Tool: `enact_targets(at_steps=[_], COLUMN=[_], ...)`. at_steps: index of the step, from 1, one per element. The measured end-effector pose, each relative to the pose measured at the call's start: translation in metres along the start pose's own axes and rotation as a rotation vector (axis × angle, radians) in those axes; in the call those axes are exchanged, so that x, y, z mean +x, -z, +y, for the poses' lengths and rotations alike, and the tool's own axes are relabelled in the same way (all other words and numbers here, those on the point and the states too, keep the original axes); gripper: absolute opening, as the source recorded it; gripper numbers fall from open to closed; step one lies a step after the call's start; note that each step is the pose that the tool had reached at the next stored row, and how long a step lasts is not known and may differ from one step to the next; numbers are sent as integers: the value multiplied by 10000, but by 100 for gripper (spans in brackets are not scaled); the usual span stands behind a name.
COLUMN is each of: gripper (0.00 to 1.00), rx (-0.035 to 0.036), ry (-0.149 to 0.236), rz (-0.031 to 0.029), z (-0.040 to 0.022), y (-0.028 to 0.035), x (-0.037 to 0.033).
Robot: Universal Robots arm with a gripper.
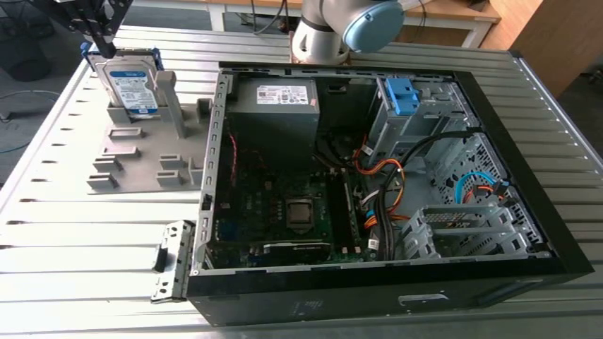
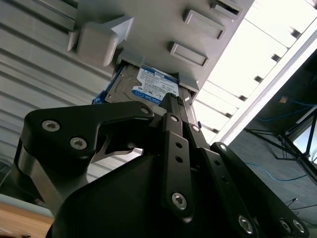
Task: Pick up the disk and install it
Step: 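Pick up the disk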
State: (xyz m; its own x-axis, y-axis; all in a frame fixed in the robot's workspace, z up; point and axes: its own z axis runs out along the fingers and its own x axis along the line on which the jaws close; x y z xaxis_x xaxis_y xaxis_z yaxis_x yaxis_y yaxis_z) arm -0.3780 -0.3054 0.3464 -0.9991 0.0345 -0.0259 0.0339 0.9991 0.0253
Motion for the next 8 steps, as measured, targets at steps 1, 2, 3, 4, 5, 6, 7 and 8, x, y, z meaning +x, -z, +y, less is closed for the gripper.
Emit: enact_targets(at_steps=[1, 2, 3, 4, 5, 6, 7, 8], gripper=[11, 11, 11, 11, 11, 11, 11, 11], rx=[-1, -2, -3, -4, -5, -6, -8, -9], ry=[31, 66, 107, 151, 203, 251, 298, 344], rz=[1, 2, 3, 4, 5, 6, 7, 9], z=[0, 0, 0, 0, 0, 0, 0, 0], y=[0, 0, 0, 0, 0, 0, 0, 0], x=[0, 0, 0, 0, 0, 0, 0, 0])
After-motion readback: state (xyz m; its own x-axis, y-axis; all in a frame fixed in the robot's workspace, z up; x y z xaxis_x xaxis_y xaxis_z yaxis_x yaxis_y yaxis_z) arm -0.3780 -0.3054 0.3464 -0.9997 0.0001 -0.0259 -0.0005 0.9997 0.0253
